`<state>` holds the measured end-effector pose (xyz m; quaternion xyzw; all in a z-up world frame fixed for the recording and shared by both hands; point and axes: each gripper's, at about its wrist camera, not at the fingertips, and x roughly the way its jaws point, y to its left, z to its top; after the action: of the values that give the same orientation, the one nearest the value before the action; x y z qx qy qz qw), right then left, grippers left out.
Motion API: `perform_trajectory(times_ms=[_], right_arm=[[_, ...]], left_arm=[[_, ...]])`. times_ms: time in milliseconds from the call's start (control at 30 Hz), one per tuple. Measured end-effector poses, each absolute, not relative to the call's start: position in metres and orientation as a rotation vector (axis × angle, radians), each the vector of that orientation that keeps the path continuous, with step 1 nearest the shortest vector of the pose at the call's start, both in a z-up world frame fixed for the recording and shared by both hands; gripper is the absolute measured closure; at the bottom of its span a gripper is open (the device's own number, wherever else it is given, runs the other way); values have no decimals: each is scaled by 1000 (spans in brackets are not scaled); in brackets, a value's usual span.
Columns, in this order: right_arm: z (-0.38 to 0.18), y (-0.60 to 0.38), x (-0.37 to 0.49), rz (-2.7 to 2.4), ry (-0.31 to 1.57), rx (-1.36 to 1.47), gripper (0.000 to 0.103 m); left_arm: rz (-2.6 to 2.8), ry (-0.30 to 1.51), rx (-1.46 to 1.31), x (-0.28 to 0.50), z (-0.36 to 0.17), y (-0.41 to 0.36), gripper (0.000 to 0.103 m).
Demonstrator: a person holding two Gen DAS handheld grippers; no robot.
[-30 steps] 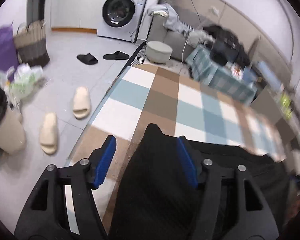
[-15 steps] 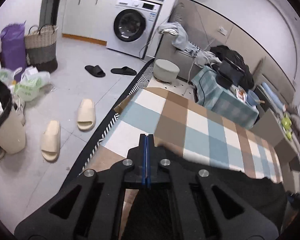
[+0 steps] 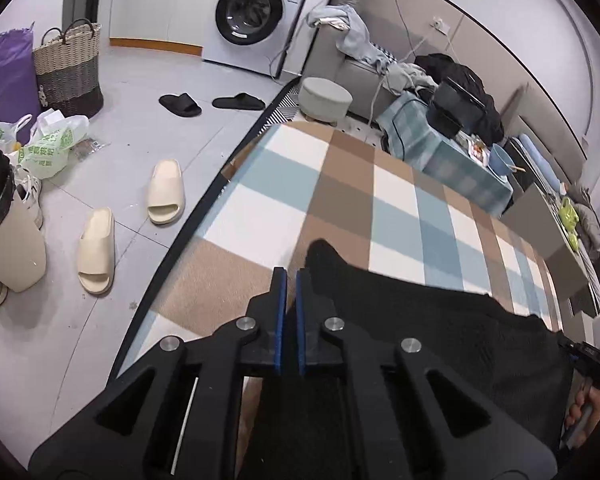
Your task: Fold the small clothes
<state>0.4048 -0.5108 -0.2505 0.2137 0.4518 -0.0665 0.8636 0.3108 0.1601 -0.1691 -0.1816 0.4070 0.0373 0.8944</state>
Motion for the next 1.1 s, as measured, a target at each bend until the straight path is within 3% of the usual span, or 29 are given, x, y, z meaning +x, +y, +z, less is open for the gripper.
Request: perform_trajectory(times_ms=[33,167,333,433,500,567,767,833,900,933,967,1000,1100], right_arm=[[-250,-508,405,-124,944,430,98],[-220,-525,375,-144,703,518,98],[-229,-534,377,-285,874,475,90],[-225,-533,345,-233,888,501,78],[-226,-526,320,-182,916,493,70],[-230,-519,294,-116,932,502,65],[-242,-507,246,-52,967,492,63],[-246,-503,245,-27,971,488,63],[-250,-498,245,0,975,482,63],[-250,-496,244,7,961,472,68],[-249,-494,243,13,947,455,85],[-246,-492,243,14,935,430,93],[-231,-487,236,36,862,383,98]], left_arm=[[70,849,-374,308,-170,160,99],[75,859,-349,297,-171,158,99],[72,899,-354,277,-175,161,97],[50,922,-346,256,-175,159,81],[41,937,-340,236,-175,158,61],[37,935,-332,219,-175,157,53],[20,956,-275,174,-177,150,53],[0,959,-255,165,-180,146,60],[-32,951,-248,158,-181,141,95],[-33,944,-246,156,-180,140,100],[-30,927,-239,152,-177,138,102],[-26,908,-234,148,-173,138,102],[-33,870,-253,138,-160,141,102]])
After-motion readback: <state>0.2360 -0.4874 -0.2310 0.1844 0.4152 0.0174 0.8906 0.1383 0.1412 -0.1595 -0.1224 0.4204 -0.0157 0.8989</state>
